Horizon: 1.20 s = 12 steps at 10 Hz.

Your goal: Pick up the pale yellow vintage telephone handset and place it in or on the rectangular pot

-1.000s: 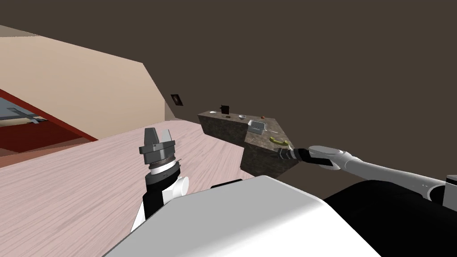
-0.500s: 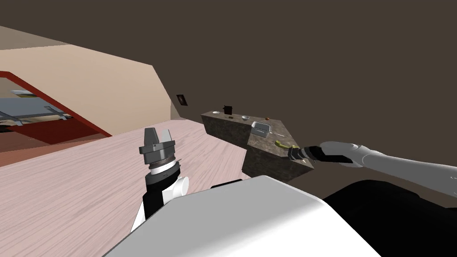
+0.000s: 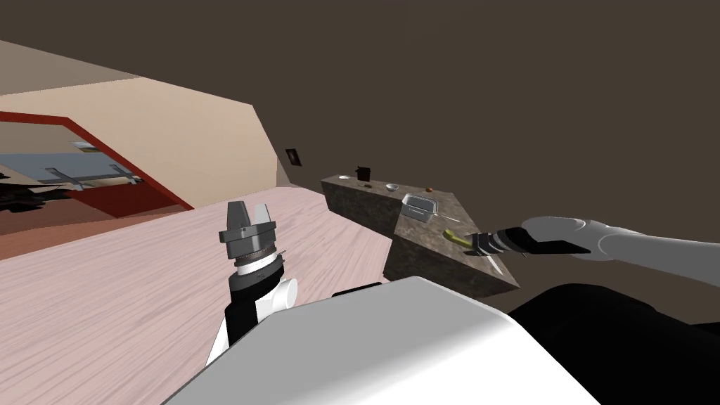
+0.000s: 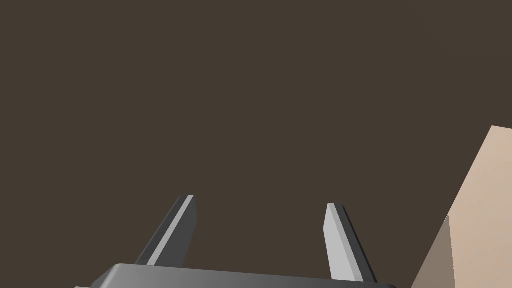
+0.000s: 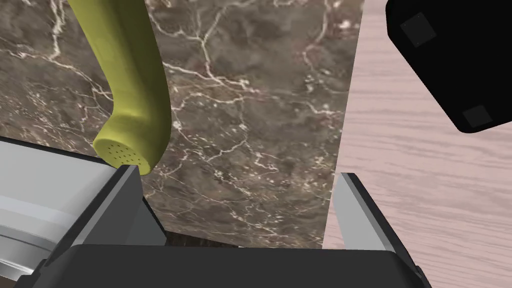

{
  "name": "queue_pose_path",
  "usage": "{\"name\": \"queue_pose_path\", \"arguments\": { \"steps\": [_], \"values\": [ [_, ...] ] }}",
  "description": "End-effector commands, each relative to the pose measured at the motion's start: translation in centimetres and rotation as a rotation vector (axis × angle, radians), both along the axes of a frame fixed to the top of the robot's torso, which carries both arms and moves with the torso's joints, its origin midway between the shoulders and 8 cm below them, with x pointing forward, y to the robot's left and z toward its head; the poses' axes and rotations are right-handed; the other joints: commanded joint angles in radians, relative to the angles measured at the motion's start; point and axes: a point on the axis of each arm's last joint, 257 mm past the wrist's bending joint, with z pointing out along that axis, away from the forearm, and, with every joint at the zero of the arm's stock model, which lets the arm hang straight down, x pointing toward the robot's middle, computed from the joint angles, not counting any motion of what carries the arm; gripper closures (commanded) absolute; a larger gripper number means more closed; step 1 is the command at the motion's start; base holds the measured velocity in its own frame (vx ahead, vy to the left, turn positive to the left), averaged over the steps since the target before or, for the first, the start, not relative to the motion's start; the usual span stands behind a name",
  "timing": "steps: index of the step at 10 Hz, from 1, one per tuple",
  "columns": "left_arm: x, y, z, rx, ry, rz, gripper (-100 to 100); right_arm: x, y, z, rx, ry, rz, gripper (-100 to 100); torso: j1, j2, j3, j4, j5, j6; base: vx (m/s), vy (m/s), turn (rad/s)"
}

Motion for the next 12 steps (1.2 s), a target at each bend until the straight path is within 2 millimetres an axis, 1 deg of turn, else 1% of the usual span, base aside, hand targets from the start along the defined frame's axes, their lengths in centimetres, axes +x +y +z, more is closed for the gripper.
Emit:
{"name": "queue_pose_path", "arguments": {
  "steps": [1, 2, 4, 6, 7, 8, 10, 11, 12],
  "values": [
    [0.0, 0.0, 0.0, 0.000, 0.000, 0.000, 0, -0.7, -1.1, -0.2, -0.027, 0.019, 0.002, -100, 0.000, 0.000, 0.000, 0.000, 0.000, 0.000, 0.066, -0.041, 0.062],
    [0.0, 0.0, 0.0, 0.000, 0.000, 0.000, 0, -2.3, -2.6, 0.0, -0.066, 0.060, 0.006, -100, 0.000, 0.000, 0.000, 0.000, 0.000, 0.000, 0.074, -0.043, 0.109],
    [0.0, 0.0, 0.0, 0.000, 0.000, 0.000, 0, -2.3, -2.6, 0.0, -0.066, 0.060, 0.006, -100, 0.000, 0.001, 0.000, 0.000, 0.000, 0.000, 0.047, -0.029, 0.025],
    [0.0, 0.0, 0.0, 0.000, 0.000, 0.000, 0, -5.8, -4.6, -0.4, -0.112, 0.139, 0.009, -100, 0.001, 0.000, 0.000, 0.000, 0.000, 0.000, 0.095, -0.056, 0.135],
    [0.0, 0.0, 0.0, 0.000, 0.000, 0.000, 0, -7.6, -5.0, -1.0, -0.118, 0.177, 0.009, -100, -0.002, -0.002, -0.001, 0.000, -0.001, 0.000, 0.143, -0.105, 0.123],
    [0.0, 0.0, 0.0, 0.000, 0.000, 0.000, 0, -9.5, -5.0, -2.0, -0.112, 0.213, 0.008, -100, -0.003, -0.004, -0.002, -0.001, -0.001, 0.000, 0.151, -0.103, 0.125],
    [0.0, 0.0, 0.0, 0.000, 0.000, 0.000, 0, -13.0, -3.8, -4.5, -0.073, 0.271, 0.002, -100, -0.006, -0.005, -0.003, -0.001, -0.002, 0.000, 0.132, -0.125, 0.094],
    [0.0, 0.0, 0.0, 0.000, 0.000, 0.000, 0, -13.0, -3.8, -4.5, -0.073, 0.271, 0.002, -100, -0.005, -0.004, -0.002, -0.001, -0.002, 0.000, 0.080, -0.065, 0.024],
    [0.0, 0.0, 0.0, 0.000, 0.000, 0.000, 0, -12.4, -4.1, -4.2, -0.079, 0.263, 0.000, -100, -0.002, -0.002, -0.001, -0.001, -0.001, 0.001, 0.029, -0.020, 0.002]
  ]
}}
